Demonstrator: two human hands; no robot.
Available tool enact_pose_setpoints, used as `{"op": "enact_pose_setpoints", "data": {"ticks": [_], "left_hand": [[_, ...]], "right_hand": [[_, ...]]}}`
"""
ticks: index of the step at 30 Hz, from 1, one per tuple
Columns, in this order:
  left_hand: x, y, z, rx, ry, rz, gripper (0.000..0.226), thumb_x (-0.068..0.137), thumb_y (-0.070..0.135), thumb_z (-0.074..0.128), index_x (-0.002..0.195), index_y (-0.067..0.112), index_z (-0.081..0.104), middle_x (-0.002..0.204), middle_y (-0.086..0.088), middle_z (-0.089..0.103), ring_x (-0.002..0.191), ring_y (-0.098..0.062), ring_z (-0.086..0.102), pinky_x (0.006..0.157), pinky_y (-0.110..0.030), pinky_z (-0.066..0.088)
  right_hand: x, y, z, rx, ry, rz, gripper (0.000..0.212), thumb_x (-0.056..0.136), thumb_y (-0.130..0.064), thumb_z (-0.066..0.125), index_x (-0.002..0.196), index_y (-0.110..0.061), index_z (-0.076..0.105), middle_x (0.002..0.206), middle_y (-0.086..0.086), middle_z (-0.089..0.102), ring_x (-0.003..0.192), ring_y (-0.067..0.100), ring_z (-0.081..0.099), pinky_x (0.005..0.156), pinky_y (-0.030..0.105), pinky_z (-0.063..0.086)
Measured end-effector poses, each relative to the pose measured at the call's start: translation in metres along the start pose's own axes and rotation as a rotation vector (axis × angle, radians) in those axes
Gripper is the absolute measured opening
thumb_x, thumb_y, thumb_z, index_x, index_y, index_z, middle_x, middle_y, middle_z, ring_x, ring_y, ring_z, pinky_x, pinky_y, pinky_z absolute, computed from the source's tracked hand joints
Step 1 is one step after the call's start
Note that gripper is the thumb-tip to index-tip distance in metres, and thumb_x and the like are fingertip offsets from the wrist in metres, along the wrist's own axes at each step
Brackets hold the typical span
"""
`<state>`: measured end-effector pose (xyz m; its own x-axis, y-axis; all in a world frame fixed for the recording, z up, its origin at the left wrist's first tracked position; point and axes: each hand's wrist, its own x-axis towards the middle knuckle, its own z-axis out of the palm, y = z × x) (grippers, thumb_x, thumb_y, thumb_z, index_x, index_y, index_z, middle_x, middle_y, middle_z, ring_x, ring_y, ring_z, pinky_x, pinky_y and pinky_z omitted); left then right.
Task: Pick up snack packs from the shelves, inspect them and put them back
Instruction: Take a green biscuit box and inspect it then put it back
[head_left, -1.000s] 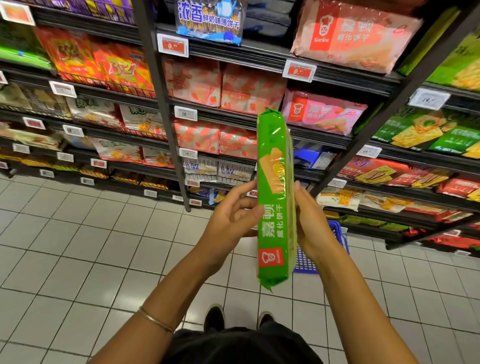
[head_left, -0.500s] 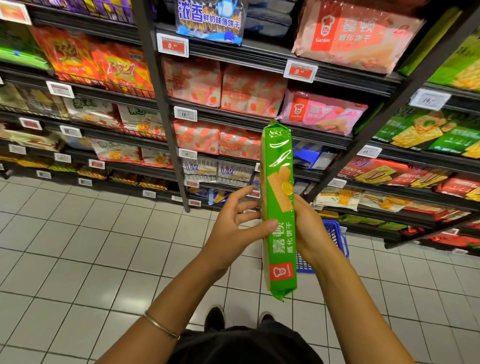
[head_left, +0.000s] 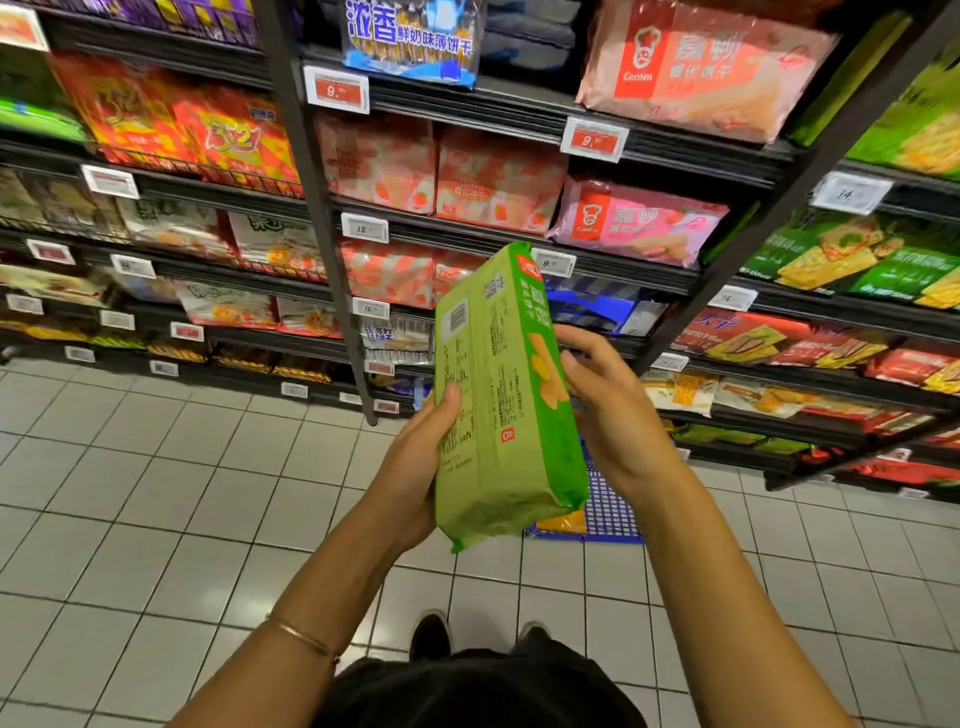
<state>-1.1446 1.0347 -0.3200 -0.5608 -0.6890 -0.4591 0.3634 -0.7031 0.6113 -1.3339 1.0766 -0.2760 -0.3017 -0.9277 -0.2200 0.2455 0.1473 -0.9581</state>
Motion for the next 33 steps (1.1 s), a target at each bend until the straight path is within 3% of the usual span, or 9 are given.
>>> {"op": "enact_pose_setpoints", "data": {"ticks": [3,4,8,11,12,16,21,26,33], "left_hand": [[0.0,-0.005,0.003,-0.019,-0.078,-0.121,0.058,0.096,0.05,0.052,0.145,0.02,0.059,0.139,-0.012,0.068,0.124,-0.029,0.068,0.089,-0.041,0.061],[0.002,-0.007,0.003,0.036,-0.093,-0.135,0.059,0.097,0.052,0.05,0.145,0.02,0.06,0.139,-0.012,0.067,0.126,-0.028,0.067,0.091,-0.04,0.061],[0.007,-0.006,0.002,0.241,-0.058,-0.105,0.053,0.1,0.05,0.051,0.142,0.02,0.062,0.139,-0.009,0.068,0.131,-0.028,0.063,0.109,-0.051,0.05],[0.008,0.0,0.0,0.323,-0.037,-0.062,0.046,0.097,0.043,0.059,0.134,0.017,0.065,0.13,-0.011,0.071,0.112,-0.026,0.071,0.085,-0.043,0.06],[0.008,0.002,-0.001,0.345,-0.036,-0.059,0.046,0.097,0.044,0.06,0.134,0.016,0.064,0.129,-0.013,0.071,0.112,-0.029,0.072,0.084,-0.044,0.061],[0.005,0.006,0.003,0.343,-0.072,-0.118,0.068,0.087,0.069,0.058,0.135,0.022,0.064,0.131,-0.012,0.072,0.123,-0.031,0.068,0.103,-0.059,0.053],[0.003,0.003,0.004,0.382,-0.1,-0.063,0.066,0.082,0.053,0.066,0.14,0.022,0.058,0.137,-0.011,0.068,0.127,-0.032,0.065,0.109,-0.061,0.049],[0.001,0.001,0.0,0.39,-0.099,-0.011,0.065,0.082,0.043,0.067,0.142,0.021,0.056,0.138,-0.014,0.066,0.128,-0.035,0.064,0.108,-0.059,0.05],[0.001,-0.002,0.001,0.395,-0.085,0.014,0.055,0.08,0.048,0.072,0.132,0.03,0.062,0.128,-0.003,0.073,0.121,-0.027,0.069,0.1,-0.05,0.057]], "right_hand": [[0.002,0.007,0.008,0.177,-0.083,0.157,0.047,0.098,-0.041,0.061,0.142,-0.023,0.06,0.138,0.012,0.067,0.131,0.036,0.061,0.113,0.057,0.044],[0.001,0.008,0.01,0.214,-0.119,0.232,0.056,0.094,-0.049,0.063,0.143,-0.021,0.061,0.142,0.015,0.064,0.136,0.038,0.056,0.116,0.059,0.041],[0.0,0.015,0.009,0.363,-0.203,0.36,0.067,0.085,-0.061,0.072,0.136,-0.017,0.069,0.147,0.019,0.059,0.138,0.037,0.055,0.113,0.054,0.046],[0.001,0.02,0.005,0.341,-0.194,0.368,0.063,0.091,-0.06,0.063,0.137,-0.016,0.068,0.145,0.02,0.061,0.136,0.041,0.056,0.115,0.058,0.042],[0.001,0.02,0.004,0.309,-0.185,0.371,0.061,0.092,-0.058,0.062,0.135,-0.016,0.069,0.142,0.02,0.063,0.133,0.04,0.059,0.114,0.058,0.044],[0.001,0.018,0.002,0.056,-0.141,0.317,0.067,0.083,-0.047,0.073,0.14,-0.012,0.062,0.143,0.021,0.061,0.133,0.041,0.058,0.113,0.061,0.044],[-0.002,0.016,0.006,-0.107,-0.176,0.244,0.066,0.077,-0.037,0.077,0.139,-0.026,0.059,0.124,-0.003,0.075,0.116,0.022,0.071,0.091,0.046,0.06],[-0.005,0.016,0.007,-0.126,-0.207,0.212,0.068,0.081,-0.027,0.075,0.145,-0.025,0.052,0.136,0.001,0.069,0.121,0.024,0.069,0.104,0.057,0.053],[-0.005,0.018,0.006,-0.119,-0.206,0.199,0.069,0.081,-0.027,0.075,0.146,-0.025,0.052,0.139,0.004,0.067,0.123,0.027,0.068,0.106,0.06,0.051]]}}
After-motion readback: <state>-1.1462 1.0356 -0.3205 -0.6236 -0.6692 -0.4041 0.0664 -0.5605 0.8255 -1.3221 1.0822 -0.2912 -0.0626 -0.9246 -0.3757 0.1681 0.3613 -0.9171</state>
